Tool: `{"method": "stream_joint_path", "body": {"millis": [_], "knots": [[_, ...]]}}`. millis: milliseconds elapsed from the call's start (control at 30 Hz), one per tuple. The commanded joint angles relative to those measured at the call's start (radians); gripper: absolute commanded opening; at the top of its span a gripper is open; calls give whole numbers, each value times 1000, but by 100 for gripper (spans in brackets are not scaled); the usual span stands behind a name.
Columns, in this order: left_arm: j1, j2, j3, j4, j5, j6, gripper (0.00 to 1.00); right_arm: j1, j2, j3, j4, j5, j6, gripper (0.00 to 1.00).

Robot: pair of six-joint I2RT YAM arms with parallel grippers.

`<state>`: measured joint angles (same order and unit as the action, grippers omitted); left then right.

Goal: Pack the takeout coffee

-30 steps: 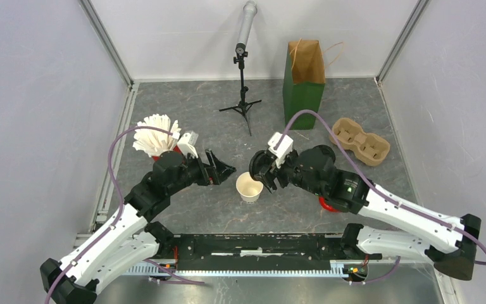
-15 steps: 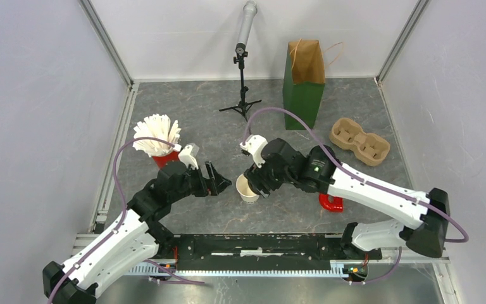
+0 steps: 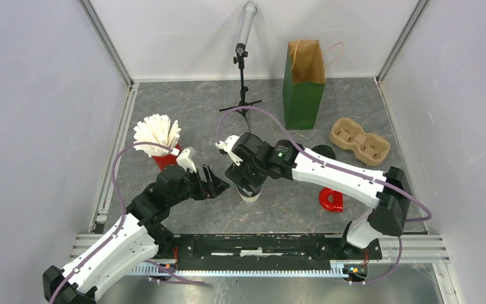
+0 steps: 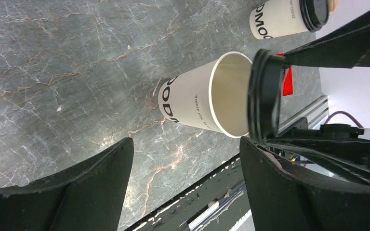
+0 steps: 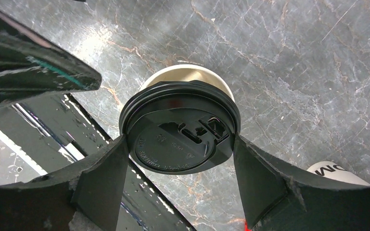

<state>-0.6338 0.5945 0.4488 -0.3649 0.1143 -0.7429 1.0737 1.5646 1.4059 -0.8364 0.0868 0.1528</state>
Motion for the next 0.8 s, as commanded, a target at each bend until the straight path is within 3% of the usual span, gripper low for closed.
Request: {"method": "stream_joint_path", "body": {"millis": [0,400,767], "knots": [[8,-26,-17,47,-5,-65,86,8,59,77,-66,-19,-6,76],[9,-16,-45,82,7,-79,85,8,142,122,-84,7,-26,81],[9,0,-48,93,11,-78,84,8,152,199,-150,9,-40,78]]}}
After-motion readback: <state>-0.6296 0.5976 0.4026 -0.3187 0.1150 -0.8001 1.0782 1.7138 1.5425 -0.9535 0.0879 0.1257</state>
